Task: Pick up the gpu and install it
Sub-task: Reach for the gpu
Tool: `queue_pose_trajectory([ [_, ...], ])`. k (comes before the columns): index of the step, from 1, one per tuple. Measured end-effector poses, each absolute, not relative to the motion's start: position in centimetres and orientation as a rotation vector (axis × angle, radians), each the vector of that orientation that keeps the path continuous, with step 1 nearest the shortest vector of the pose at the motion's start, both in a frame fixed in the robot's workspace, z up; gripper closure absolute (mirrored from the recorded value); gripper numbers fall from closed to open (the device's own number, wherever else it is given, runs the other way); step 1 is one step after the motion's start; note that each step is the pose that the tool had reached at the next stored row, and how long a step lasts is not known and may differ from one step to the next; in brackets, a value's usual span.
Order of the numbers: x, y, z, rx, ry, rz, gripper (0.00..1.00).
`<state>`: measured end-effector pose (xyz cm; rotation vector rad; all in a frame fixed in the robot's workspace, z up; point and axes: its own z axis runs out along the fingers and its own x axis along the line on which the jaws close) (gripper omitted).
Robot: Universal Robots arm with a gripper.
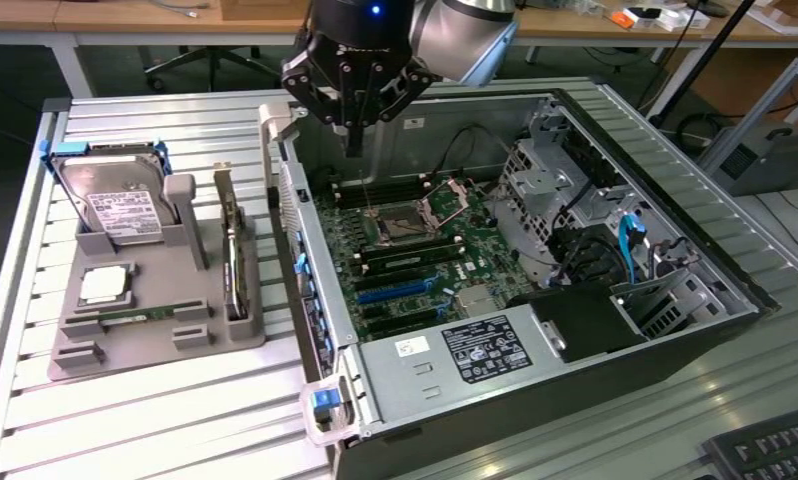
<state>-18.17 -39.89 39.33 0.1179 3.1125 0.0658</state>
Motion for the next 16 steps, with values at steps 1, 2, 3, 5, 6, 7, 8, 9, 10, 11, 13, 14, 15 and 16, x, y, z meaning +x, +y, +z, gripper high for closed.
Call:
queue_pose_trajectory([
  [1, -18.19, -39.89, 39.33, 0.118, 3.113, 0.066, 0.89],
  [2, -18.21, -39.89, 39.33, 0.118, 3.113, 0.066, 0.89],
  [3, -18.25, -39.89, 39.33, 0.118, 3.112, 0.066, 0.89],
  [5, -18.31, -39.89, 39.33, 0.118, 3.112, 0.066, 0.89],
  [6, -18.34, -39.89, 39.33, 0.118, 3.112, 0.065, 0.89],
  [7, -18.37, -39.89, 39.33, 0.118, 3.112, 0.065, 0.89],
  [8, -18.4, -39.89, 39.33, 0.118, 3.112, 0.065, 0.89],
  [9, -18.42, -39.89, 39.33, 0.118, 3.112, 0.065, 0.89],
  [10, -18.45, -39.89, 39.33, 0.118, 3.112, 0.065, 0.89],
  [11, -18.47, -39.89, 39.33, 0.118, 3.112, 0.065, 0.89],
  [13, -18.52, -39.89, 39.33, 0.118, 3.112, 0.065, 0.89],
  [14, -18.55, -39.89, 39.33, 0.118, 3.112, 0.065, 0.89],
  [15, -18.58, -39.89, 39.33, 0.118, 3.112, 0.065, 0.89],
  [16, -18.62, -39.89, 39.33, 0.118, 3.113, 0.065, 0.89],
])
